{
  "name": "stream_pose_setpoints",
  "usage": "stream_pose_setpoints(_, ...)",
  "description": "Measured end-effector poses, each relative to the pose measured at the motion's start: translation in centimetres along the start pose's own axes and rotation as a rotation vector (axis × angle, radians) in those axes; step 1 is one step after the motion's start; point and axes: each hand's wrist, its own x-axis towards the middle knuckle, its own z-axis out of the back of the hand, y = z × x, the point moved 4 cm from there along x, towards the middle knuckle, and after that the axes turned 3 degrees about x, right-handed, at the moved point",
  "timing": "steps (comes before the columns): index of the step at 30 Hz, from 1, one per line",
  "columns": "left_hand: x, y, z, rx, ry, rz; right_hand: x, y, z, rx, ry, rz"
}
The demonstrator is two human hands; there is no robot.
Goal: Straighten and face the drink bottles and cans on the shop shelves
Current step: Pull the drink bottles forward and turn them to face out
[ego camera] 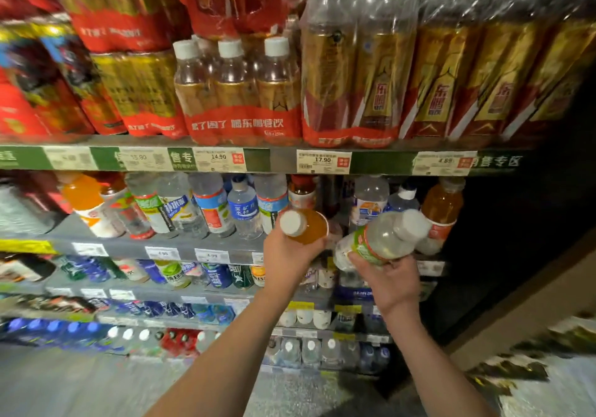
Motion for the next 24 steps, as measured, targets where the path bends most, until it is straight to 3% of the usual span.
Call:
stream_pose_setpoints(4,0.0,0.9,4.4,-0.248,-0.143,0.153,1.1,0.2,-1.8,0.064,-0.002,0.017)
stream_pose_setpoints(9,0.6,1.7,9.2,-0.421,-0.200,0.176,1.7,-0.1,-3.8,-0.011,-0.084,0.038)
stream_pose_setpoints(13,1.9,3.2,11.8,-0.462,-0.151,0.202,1.6,1.0,-6.3,-0.257,-0.183,0.191)
stream_pose_setpoints(24,4.5,6.4,16.9,-0.453,0.101,0.132,2.1,1.1,-10.8,-0.543,-0.292,0.211)
